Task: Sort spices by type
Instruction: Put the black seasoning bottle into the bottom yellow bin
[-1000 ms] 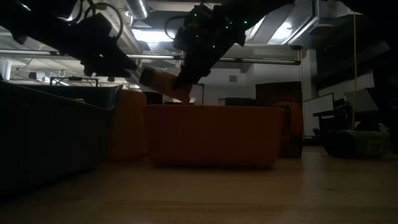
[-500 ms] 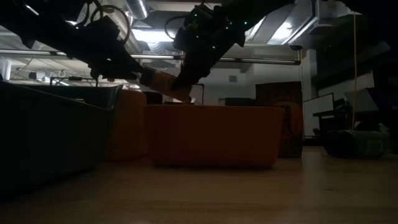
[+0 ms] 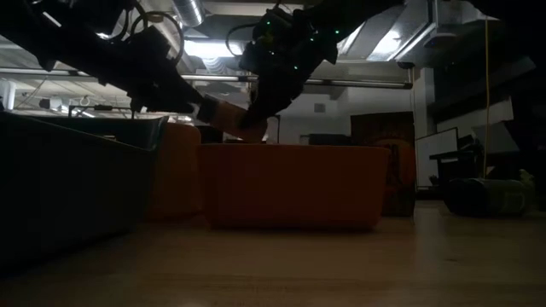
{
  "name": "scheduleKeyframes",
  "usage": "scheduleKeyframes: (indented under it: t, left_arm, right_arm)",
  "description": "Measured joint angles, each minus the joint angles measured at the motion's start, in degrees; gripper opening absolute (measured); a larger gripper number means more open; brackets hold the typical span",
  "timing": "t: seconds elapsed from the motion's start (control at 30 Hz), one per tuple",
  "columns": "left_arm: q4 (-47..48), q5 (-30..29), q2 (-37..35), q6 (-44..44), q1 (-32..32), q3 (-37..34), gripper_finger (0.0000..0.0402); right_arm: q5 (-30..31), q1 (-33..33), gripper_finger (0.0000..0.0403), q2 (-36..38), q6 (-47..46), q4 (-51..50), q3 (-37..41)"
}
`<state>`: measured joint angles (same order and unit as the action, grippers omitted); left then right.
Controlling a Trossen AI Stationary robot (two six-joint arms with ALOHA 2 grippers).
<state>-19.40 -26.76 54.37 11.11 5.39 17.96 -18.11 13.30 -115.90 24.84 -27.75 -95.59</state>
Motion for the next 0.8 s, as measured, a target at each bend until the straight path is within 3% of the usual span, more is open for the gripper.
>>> scheduleKeyframes:
  t: [0.5,0.8]
  left_arm:
    - [-1.8,2.0,0.2,0.3,0.0,0.0,0.0269]
    - [-2.4,5.1,-1.5,-4.6,-0.1,0.0,0.0269]
  right_arm:
    - [0.6,-1.4,0.017,0.0,1.3,0.5,0.0]
    - [1.2,-1.5,0.017,0.0,1.4,1.1,0.0]
